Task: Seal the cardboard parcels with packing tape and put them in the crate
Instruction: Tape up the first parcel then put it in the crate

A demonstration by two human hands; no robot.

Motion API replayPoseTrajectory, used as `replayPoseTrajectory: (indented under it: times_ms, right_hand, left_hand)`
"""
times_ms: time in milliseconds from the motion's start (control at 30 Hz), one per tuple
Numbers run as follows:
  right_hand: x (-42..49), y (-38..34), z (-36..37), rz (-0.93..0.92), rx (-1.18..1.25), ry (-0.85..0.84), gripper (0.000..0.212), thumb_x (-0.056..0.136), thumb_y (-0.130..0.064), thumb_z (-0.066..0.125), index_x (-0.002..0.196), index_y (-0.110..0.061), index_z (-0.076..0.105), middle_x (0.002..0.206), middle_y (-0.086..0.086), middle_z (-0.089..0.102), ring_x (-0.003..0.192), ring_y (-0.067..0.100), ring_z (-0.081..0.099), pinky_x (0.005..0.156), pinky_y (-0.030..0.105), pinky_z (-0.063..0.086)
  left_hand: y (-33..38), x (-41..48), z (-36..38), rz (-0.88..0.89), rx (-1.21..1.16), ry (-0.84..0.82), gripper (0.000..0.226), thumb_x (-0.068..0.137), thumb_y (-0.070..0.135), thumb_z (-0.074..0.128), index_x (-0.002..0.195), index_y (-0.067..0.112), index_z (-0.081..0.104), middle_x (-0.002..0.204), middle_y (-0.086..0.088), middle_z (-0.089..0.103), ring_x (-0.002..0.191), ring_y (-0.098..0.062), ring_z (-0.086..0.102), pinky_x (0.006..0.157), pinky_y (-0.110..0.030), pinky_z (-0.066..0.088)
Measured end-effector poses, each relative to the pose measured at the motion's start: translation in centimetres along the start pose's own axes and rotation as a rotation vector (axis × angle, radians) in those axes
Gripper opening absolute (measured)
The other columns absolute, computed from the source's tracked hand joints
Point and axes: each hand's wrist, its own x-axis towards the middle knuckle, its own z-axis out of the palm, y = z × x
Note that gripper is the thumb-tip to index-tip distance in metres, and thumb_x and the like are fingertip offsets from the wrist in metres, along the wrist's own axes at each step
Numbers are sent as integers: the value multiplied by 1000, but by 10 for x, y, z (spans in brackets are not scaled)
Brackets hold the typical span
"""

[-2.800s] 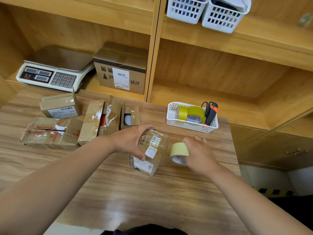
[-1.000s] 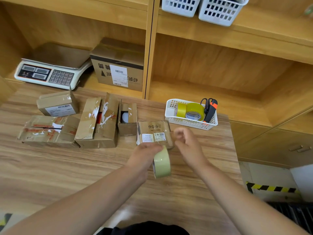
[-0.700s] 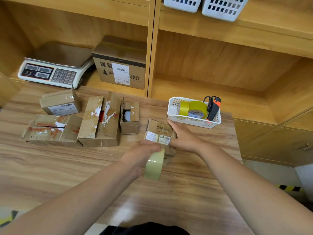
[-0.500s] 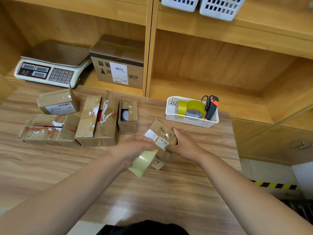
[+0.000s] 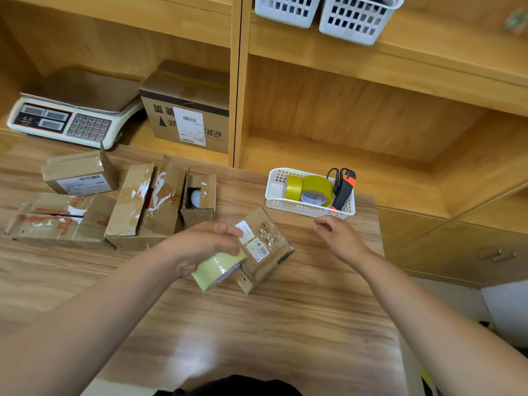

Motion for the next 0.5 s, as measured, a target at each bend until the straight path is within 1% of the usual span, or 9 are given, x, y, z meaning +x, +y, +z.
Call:
replayPoseTrajectory:
  times_ms: [33,100,133,167,233,300,367,433,500]
  right_hand:
    - [6,6,-7,3,-33,7,27,95,-15,55,119,-6,62,122,7,62,110,18,55,91,24,38]
    - [18,17,-22,-1,-90,20,26,95,-14,53,117,-6,64,122,8,62,114,22,55,92,26,39]
    - [25,22,-29,-6,-133,33,25,96,-15,52,116,-7,65,121,8,62,114,23,55,90,28,40]
    - [32,26,-36,-12,-182,45,24,96,-17,51,113,-9,66,120,8,62,112,23,56,87,28,40]
    - [48,33,-48,-25,-301,42,24,97,-18,49,110,-10,66,119,8,62,109,24,55,79,27,36]
    - [64,38,-58,-58,-443,28,25,97,-18,47,112,-9,65,119,8,60,110,26,53,80,29,35]
    - [82,44,-66,-108,-614,7,27,97,-19,46,115,-10,64,121,8,59,114,26,49,87,31,37]
    - [100,49,-72,-153,-808,-22,30,97,-22,43,118,-14,62,125,4,57,118,24,44,93,35,39]
    - [115,54,-76,-191,-987,-55,30,96,-25,42,120,-18,58,127,0,54,120,23,41,94,37,39]
  left_hand:
    - [1,3,-1,2,24,-30,46,65,-1,66,110,10,62,85,-7,71,69,-14,65,61,-18,50]
    - [5,10,-2,19,123,-62,59,57,7,65,115,14,60,99,-11,65,86,-20,61,83,-28,47]
    - [8,13,-1,32,178,-80,64,55,10,66,118,15,59,103,-11,62,90,-20,59,92,-32,45]
    - [11,17,0,37,219,-107,67,53,12,68,120,16,58,105,-12,60,92,-19,58,96,-34,43]
    - [20,25,4,35,261,-170,70,51,14,70,120,17,58,109,-12,61,91,-15,59,91,-30,44]
    - [29,33,9,22,300,-227,66,55,12,67,120,18,58,107,-8,64,87,-11,60,83,-23,45]
    - [37,42,12,0,312,-263,64,57,9,64,120,17,57,87,2,67,81,-9,62,78,-22,46]
    - [45,50,13,-15,330,-285,64,57,8,64,120,17,57,69,13,66,72,-5,62,71,-20,46]
    - [51,59,14,-17,357,-307,64,58,8,64,120,18,56,64,17,64,66,-1,61,67,-18,44]
